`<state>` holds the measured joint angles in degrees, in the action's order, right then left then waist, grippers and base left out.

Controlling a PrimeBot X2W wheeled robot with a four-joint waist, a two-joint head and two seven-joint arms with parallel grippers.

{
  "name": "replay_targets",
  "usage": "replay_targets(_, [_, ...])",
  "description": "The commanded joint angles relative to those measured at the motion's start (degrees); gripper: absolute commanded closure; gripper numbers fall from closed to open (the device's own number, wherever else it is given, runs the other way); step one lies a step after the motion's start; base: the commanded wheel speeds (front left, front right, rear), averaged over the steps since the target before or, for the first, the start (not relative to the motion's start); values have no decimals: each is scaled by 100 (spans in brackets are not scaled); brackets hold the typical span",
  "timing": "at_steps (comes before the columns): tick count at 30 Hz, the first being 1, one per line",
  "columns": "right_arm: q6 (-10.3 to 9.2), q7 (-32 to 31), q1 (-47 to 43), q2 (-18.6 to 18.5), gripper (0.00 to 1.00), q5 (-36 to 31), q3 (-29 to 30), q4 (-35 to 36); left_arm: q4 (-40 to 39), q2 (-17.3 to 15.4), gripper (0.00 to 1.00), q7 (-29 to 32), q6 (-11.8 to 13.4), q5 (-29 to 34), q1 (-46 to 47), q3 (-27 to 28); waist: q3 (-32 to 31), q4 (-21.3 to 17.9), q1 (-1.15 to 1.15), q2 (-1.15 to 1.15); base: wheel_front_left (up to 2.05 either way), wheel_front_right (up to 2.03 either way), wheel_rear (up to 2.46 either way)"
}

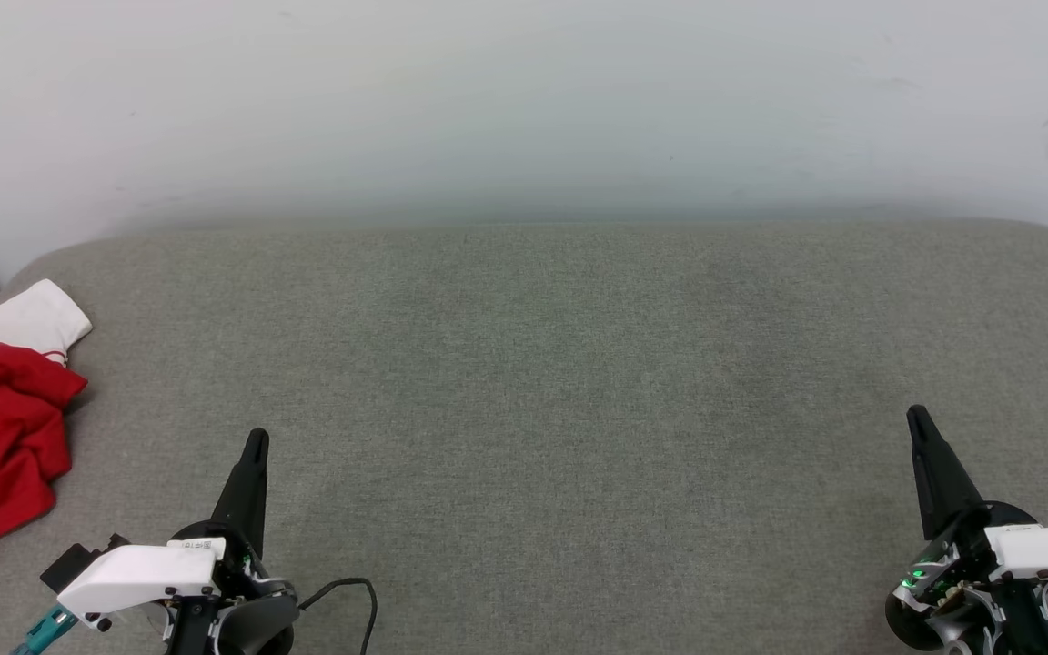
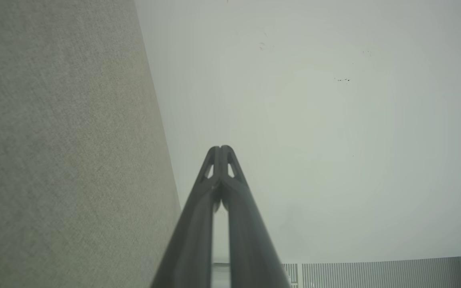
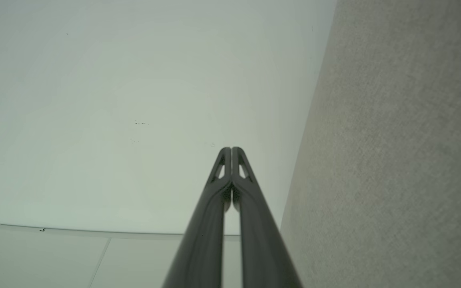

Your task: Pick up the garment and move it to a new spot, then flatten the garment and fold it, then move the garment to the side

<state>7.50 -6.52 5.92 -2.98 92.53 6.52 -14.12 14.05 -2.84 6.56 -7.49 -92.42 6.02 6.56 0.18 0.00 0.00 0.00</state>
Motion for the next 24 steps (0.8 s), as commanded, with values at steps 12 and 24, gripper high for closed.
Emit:
replay_targets(12, [-2, 0, 70, 18, 100, -24, -5, -5, -1, 7, 100, 10, -11, 1, 43, 9, 0, 0, 0, 0, 0, 0, 0])
replay_targets(24, [-2, 0, 70, 18, 100, -24, -4, -5, -1, 7, 100, 10, -11, 1, 43, 9, 0, 0, 0, 0, 0, 0, 0])
